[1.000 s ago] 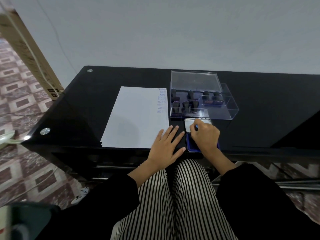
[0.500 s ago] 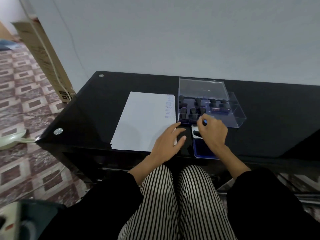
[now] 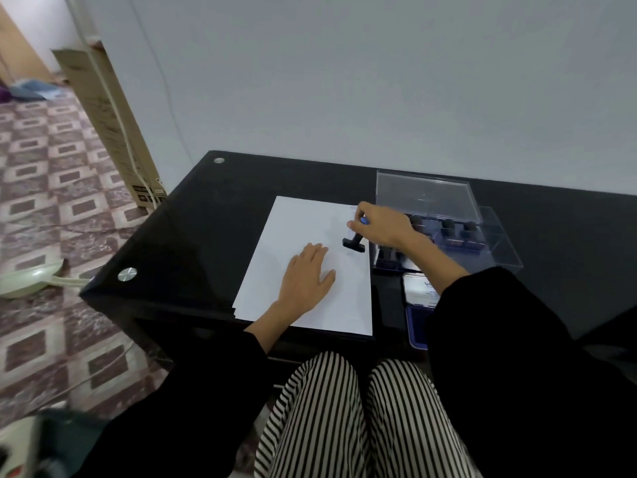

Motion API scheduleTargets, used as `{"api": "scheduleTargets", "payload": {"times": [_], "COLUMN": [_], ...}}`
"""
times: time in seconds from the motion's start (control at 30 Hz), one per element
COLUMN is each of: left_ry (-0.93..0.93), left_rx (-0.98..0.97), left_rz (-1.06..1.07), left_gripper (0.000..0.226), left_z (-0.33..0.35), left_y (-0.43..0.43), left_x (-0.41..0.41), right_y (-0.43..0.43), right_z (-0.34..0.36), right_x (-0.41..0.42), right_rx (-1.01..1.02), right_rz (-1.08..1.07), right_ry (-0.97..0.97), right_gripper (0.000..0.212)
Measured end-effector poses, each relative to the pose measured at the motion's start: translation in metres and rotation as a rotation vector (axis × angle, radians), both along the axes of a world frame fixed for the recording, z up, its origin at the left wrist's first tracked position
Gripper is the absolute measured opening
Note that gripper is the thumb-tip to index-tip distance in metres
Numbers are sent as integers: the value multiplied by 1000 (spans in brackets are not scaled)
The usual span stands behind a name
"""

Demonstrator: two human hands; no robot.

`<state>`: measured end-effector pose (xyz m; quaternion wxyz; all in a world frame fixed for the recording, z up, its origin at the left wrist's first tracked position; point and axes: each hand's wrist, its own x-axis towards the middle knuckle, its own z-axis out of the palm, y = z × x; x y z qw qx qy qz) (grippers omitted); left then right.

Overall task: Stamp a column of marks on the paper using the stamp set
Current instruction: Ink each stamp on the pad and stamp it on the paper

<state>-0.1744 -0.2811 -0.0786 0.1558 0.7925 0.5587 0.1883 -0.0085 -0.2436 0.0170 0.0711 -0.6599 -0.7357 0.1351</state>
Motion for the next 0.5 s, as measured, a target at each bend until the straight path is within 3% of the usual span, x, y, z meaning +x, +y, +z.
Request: {"api": "scheduleTargets", "payload": {"times": [0.2,0.5], "left_ry": [221,270], "left_rx": [8,8], "left_rz": [-29,-32], "left_gripper": [61,62], "left_z": [-13,-15], "left_y": [-1,-1], "left_x": [5,6], "right_y": [7,6], "right_z": [-14,-35], "right_x": [-5,-7], "right_rx": [166,213], "right_rz": [127,145], "right_ry": [-250,-380], "right_gripper": [18,25]}}
